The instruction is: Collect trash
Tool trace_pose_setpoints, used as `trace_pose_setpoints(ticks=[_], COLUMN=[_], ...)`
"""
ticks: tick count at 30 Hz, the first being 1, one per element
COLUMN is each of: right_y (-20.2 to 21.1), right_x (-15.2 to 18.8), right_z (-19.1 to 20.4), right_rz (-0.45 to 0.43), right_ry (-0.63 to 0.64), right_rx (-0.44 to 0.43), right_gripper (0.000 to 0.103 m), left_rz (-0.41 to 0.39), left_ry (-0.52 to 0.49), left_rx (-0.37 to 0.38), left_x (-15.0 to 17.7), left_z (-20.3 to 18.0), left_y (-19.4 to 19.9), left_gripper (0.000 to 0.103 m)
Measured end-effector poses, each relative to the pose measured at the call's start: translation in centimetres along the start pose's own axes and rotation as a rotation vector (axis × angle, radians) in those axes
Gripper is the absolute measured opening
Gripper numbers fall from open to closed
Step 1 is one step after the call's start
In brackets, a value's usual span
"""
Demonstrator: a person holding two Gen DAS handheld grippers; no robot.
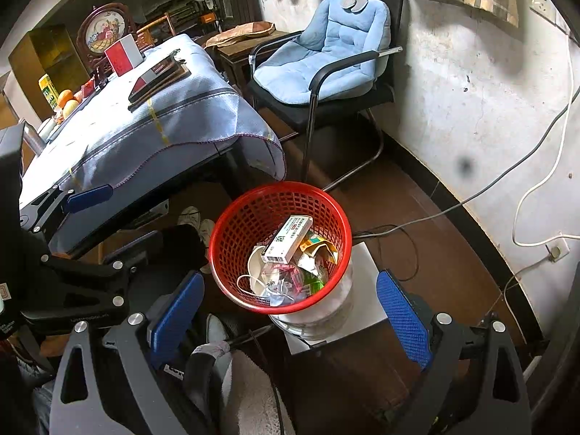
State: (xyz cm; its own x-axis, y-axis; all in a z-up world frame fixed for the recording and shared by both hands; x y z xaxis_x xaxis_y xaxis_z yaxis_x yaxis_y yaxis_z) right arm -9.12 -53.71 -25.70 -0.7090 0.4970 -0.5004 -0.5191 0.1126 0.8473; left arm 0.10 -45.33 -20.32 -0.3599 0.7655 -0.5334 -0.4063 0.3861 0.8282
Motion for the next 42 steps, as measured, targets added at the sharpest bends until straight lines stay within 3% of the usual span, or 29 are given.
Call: trace_pose_setpoints(ticks=[42], right_y=[-0.45], right_x=[0.12], right_z=[-0.17], right_rz=[0.016], right_ry=[-0.002], right_rx=[-0.005], right_gripper=[0.094], left_rz=[0.0], left_ry=[-0.004], left_rx=[0.009], left_x=[0.5], left_z=[0.2], left_y=[-0.04], left_gripper=[0.091])
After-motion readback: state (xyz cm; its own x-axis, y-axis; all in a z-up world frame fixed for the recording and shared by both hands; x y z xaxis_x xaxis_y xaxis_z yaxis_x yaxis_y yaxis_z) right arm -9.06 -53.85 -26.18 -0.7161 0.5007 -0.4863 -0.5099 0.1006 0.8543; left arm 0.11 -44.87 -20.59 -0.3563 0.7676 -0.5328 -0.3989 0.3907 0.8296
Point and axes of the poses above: each gripper's, at about its wrist camera, not at the fingertips, and y roughly against the way its jaws point, z to its left, x to its underside, the point moved 9 cm from there along -y, roughly the way its jaws point, and after that the axes turned 3 degrees about z, right-handed, at the moved point
